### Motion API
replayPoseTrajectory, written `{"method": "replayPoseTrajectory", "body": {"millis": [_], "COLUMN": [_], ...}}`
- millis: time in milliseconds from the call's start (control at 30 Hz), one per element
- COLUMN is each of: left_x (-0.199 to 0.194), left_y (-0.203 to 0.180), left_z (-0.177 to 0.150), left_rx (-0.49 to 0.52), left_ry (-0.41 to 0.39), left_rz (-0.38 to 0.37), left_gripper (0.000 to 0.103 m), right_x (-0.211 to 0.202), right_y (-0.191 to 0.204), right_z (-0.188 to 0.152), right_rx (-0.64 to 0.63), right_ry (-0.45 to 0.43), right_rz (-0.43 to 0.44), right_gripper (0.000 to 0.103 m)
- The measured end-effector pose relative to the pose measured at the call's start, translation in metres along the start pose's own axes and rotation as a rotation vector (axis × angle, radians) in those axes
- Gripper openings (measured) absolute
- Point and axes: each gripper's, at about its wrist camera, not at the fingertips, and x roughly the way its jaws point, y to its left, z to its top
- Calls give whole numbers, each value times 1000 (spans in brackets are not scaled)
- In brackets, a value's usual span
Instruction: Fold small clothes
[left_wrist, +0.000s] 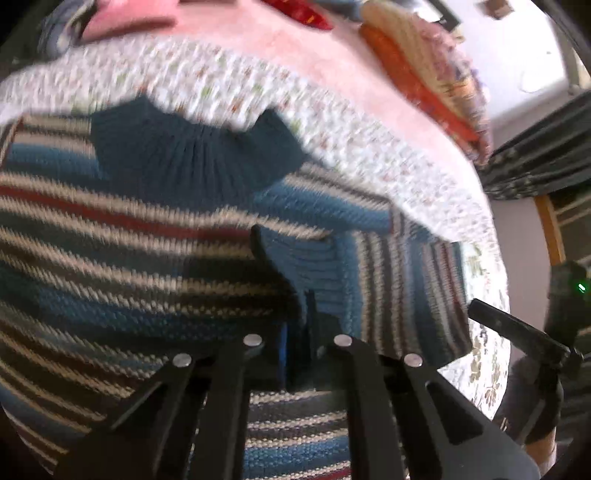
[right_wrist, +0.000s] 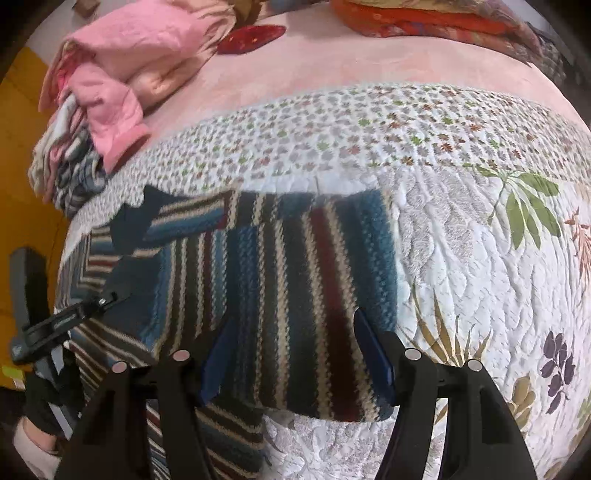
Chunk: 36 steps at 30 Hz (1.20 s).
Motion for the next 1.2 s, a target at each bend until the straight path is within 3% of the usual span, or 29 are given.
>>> {"method": "replayPoseTrajectory", "body": {"millis": [167, 367, 500, 700, 833, 933, 1000, 1100, 1200], "left_x": [-42, -91, -95, -68, -48, -58, -78, -115, -110], "left_y": [-6, 34, 66, 108, 123, 127, 124, 102, 86], "left_z": [13, 32, 33, 21, 15, 18, 25, 33, 31], "left_rx": [61, 49, 8, -1, 3, 0, 2, 63, 87], "left_ry": [-117, -197, -182, -91, -35, -47, -98, -217, -195], "left_rz": [-27, 9, 35, 166, 244, 266, 287, 264, 199], "left_gripper": [5, 5, 5, 7, 20, 19, 19, 33, 37], "right_x": [-3, 16, 32, 55, 65, 59, 44, 16, 19], "right_y": [-3, 3, 20, 37, 43, 48, 58, 75, 91], "right_z": [5, 2, 0, -6, -13, -12, -9, 0, -1], "right_rx": [46, 62, 32, -5, -45, -63, -90, -101, -88], "right_ry": [-23, 21, 61, 99, 105, 100, 51, -18, 6], "right_rz": [32, 40, 44, -41, -92, -121, -129, -44, 59], "right_gripper": [66, 64, 58, 57, 58, 57, 57, 57, 57]}}
